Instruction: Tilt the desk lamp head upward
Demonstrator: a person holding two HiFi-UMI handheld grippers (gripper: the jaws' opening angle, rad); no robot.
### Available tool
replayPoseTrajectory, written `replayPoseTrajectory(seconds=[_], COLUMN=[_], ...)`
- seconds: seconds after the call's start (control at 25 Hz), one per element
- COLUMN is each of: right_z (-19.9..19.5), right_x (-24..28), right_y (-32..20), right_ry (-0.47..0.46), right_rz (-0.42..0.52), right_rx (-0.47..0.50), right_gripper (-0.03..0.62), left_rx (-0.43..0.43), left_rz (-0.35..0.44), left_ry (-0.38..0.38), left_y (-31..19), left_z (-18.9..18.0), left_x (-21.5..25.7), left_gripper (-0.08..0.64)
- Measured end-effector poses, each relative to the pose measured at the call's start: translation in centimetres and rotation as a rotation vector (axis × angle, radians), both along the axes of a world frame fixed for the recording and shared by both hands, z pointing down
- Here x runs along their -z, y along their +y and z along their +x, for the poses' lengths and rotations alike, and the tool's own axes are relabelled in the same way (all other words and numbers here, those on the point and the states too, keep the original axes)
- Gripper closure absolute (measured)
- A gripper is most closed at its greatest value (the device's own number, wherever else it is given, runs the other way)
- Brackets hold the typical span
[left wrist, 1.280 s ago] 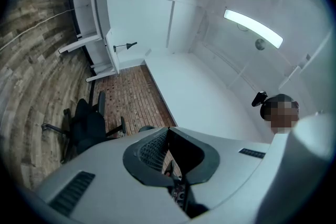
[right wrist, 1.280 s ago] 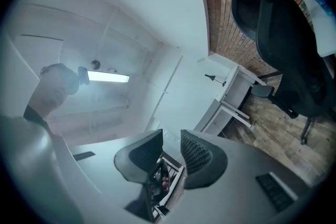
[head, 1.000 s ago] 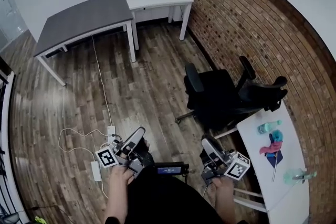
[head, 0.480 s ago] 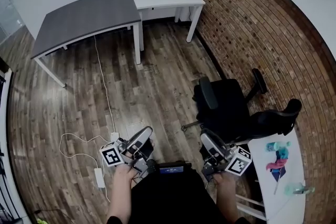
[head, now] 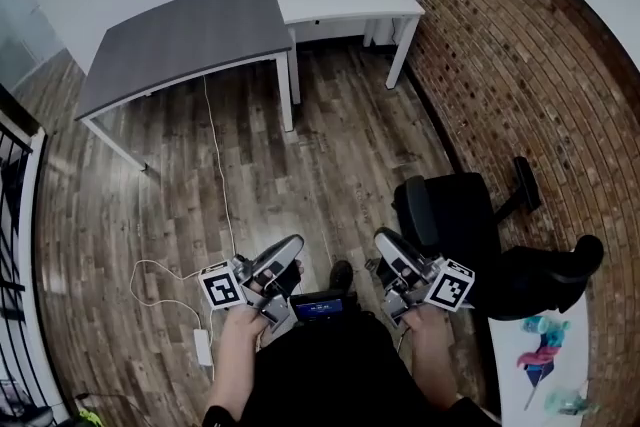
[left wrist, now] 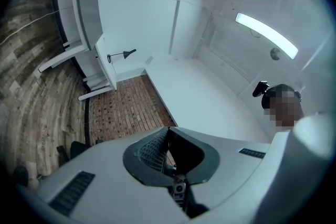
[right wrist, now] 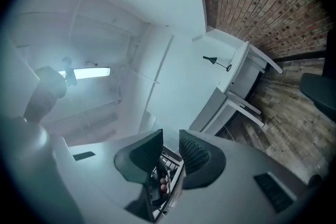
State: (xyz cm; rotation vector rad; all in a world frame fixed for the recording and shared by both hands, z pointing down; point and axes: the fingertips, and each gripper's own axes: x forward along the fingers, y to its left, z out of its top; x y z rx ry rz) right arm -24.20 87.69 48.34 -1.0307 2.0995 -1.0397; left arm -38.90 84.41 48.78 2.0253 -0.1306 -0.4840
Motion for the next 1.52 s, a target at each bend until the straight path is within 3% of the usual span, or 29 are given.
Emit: replayPoseTrajectory(seconds=[0.28,0.64,0.92,1.16,1.4,1.52], right_z=[5.8,11.7,14.2,15.5,14.6,14.2], right_x=[1.0,-0.7,-0.8,-0.5,2.1,2.7], right_y=[-9.0,-13.5,-17.4,-24.6,-33.9,-37.4], right_ry=[-0.055,-0.104,-0.09,-0.042,0.048,0.033], right_rz=[0.004,-0.025,-0.028,-0.054,-0.043,-0.042], right_rx=[0.033,-0.006,-0.072,-0.12,-0.125,-0.139], right_gripper=[0.5,0.5,0.5,0.5,0.5,0.5], left_rx=[0.039,-0.006,-0.055,-0.105,-0.09,-0.083], left_rz=[0.023,-0.024,-0.044,-0.089,-0.068,-0.085], left_ry=[-0.088,-0.153,-0.122,-0.046,0.026,0.042], left_y=[-8.0,-13.2,-19.2,-27.4,-37.7,-41.0], left_z=[6.3,12.1,14.8,17.2,16.0,15.0], left_x=[1.8,-0.1,-0.7,-1.4,0.5,0.6], left_gripper=[0.551,0.551,0.551,0.549,0.551,0.551])
